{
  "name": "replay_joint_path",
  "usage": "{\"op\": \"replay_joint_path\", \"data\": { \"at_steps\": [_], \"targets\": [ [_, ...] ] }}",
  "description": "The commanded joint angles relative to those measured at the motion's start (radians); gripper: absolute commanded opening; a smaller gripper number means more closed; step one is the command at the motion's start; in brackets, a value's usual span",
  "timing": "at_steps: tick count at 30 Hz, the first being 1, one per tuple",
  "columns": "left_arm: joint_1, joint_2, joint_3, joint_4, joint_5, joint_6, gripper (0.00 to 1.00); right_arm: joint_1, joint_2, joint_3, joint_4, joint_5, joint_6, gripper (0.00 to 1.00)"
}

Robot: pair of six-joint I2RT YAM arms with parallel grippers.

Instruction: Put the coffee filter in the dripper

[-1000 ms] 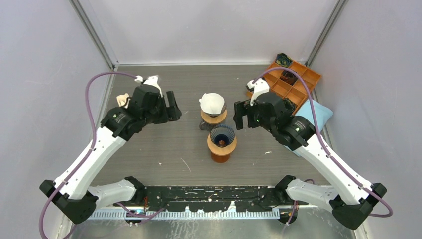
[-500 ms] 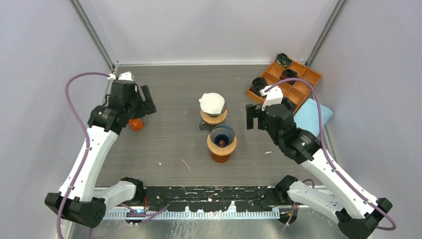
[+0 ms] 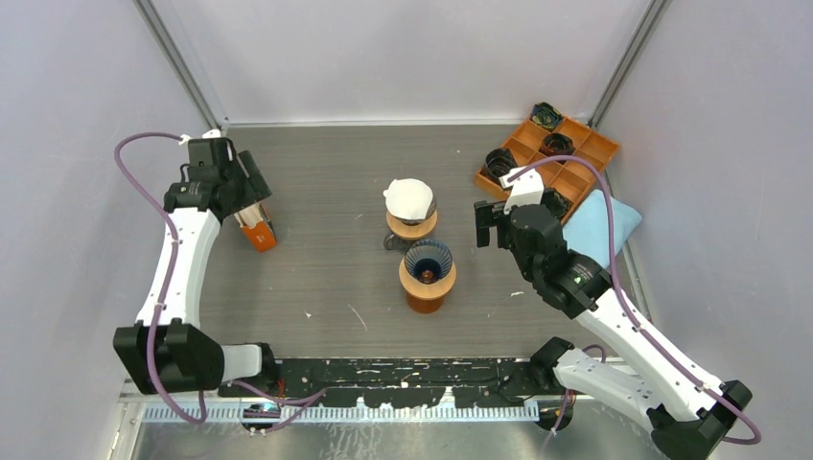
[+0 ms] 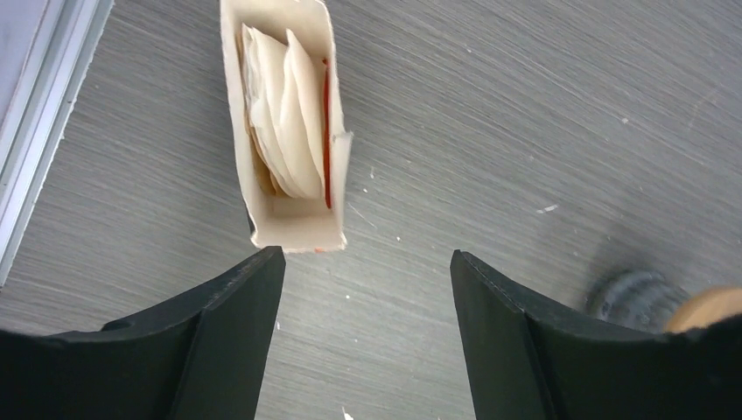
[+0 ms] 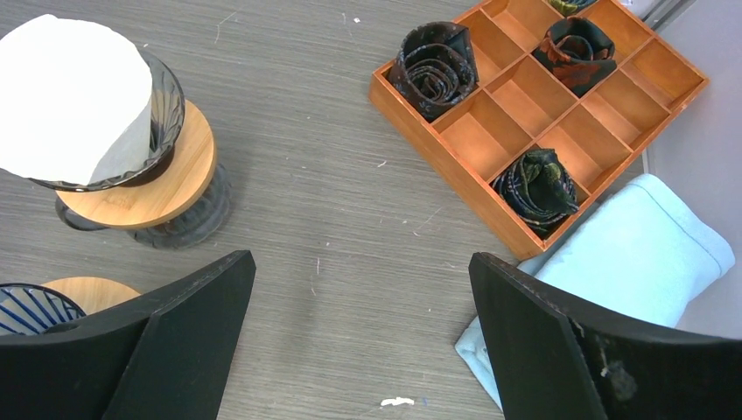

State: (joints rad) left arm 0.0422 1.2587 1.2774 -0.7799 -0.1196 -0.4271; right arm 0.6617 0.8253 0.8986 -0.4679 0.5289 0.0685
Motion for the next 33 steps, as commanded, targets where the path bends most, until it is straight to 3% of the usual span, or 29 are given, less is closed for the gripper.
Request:
{"op": "replay_joint_path", "data": {
  "at_steps": [1,9,15,33],
  "targets": [
    [0.074,0.072,0.031,0.108,0.069,0.035,0.69,-0.008,0.001,-0.002,0.079,0.036,-0.014,1.0],
    [0.164,0.191,0.069,0.16,0.132,0.053,0.42,-0.02,0.022,-0.002,0.086,0.048,-0.034,1.0],
    [0.185,0.264,0.1,0.175,0.142,0.069,0.32,-0.038,0.043,-0.003,0.087,0.035,-0.038,1.0],
    [0.208,0.444,0.193,0.189,0.16,0.109,0.27,-0.07,0.075,0.004,0.088,0.005,-0.038,1.0]
  ]
}}
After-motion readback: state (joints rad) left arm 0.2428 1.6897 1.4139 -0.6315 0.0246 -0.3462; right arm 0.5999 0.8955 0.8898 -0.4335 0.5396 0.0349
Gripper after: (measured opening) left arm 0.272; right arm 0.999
